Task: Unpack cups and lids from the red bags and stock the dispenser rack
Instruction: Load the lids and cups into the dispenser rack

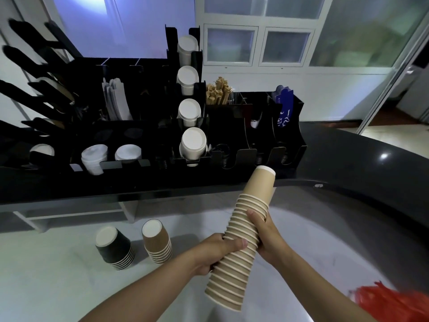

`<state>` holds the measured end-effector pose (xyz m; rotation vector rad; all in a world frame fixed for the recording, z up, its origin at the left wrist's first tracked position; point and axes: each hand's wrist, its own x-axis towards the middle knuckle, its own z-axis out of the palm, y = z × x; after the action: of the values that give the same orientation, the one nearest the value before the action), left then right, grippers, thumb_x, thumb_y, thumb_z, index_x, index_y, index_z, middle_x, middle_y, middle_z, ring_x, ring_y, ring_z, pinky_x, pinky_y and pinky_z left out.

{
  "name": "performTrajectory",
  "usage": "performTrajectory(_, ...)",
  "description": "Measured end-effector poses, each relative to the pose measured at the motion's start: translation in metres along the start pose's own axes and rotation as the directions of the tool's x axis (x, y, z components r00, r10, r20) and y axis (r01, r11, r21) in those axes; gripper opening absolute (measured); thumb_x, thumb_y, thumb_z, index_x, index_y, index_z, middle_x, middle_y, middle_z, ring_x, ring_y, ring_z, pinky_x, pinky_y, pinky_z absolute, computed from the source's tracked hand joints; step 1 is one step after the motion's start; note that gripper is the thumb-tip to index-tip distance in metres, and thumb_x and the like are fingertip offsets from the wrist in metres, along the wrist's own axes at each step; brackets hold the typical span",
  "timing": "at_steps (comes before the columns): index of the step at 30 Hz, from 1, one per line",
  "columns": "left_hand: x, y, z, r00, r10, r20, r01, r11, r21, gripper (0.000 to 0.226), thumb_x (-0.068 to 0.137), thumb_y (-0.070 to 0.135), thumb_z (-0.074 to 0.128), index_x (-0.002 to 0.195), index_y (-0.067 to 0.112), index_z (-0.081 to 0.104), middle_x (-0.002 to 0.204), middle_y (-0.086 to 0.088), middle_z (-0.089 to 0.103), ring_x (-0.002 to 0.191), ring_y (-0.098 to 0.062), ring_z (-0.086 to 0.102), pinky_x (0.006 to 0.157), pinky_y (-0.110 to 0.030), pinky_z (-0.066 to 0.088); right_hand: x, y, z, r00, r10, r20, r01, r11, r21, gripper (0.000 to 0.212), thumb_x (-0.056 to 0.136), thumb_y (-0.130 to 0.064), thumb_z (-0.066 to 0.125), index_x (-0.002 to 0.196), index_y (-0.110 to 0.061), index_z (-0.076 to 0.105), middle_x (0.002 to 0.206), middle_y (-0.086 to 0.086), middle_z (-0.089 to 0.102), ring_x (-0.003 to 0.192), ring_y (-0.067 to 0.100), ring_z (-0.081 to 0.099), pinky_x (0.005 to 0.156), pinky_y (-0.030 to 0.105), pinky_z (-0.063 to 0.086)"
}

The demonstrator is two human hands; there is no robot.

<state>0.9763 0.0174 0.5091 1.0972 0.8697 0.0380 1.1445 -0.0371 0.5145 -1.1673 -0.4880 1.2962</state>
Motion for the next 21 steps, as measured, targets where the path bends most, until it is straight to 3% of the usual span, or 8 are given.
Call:
performTrajectory(13, -0.002, 0.017, 0.006, 0.999, 0.047, -0.015, -0.046, 0.995, 0.092, 0.069, 0.066, 0.059, 0.086, 0.122, 0.026, 0.062, 0.107, 0.002, 0.077, 0.101, -0.017, 0.074, 0.098, -0.041, 0.057, 0.001, -0.014, 0.0, 0.999, 0.023, -0.049, -0.023, 1.0, -0.01, 0.07, 0.078, -0.041, 0.083, 0.137, -0.026, 0.049, 0.119, 0.019, 0.07, 0.107, 0.038, 0.07, 0.082, 0.05, 0.06)
performTrajectory(17, 0.0, 0.018, 0.009, 0.997, 0.057, -0.059, -0.048, 0.989, 0.138, 0.077, 0.057, 0.067, 0.088, 0.12, 0.03, 0.063, 0.104, 0.007, 0.077, 0.096, -0.013, 0.074, 0.093, -0.038, 0.059, 0.001, -0.012, 0.002, 0.997, 0.011, -0.081, -0.011, 1.0, 0.001, 0.062, 0.08, -0.037, 0.081, 0.131, -0.014, 0.055, 0.111, 0.021, 0.072, 0.102, 0.039, 0.072, 0.077, 0.046, 0.061)
performTrajectory(21, 0.0, 0.02, 0.011, 0.996, 0.041, -0.079, -0.028, 0.988, 0.152, 0.071, 0.057, 0.061, 0.088, 0.116, 0.028, 0.066, 0.1, 0.006, 0.078, 0.092, -0.014, 0.075, 0.09, -0.038, 0.06, 0.003, -0.008, 0.005, 0.993, 0.015, -0.114, -0.016, 1.0, -0.011, 0.06, 0.081, -0.034, 0.08, 0.13, -0.012, 0.055, 0.111, 0.023, 0.071, 0.1, 0.04, 0.072, 0.08, 0.051, 0.061)
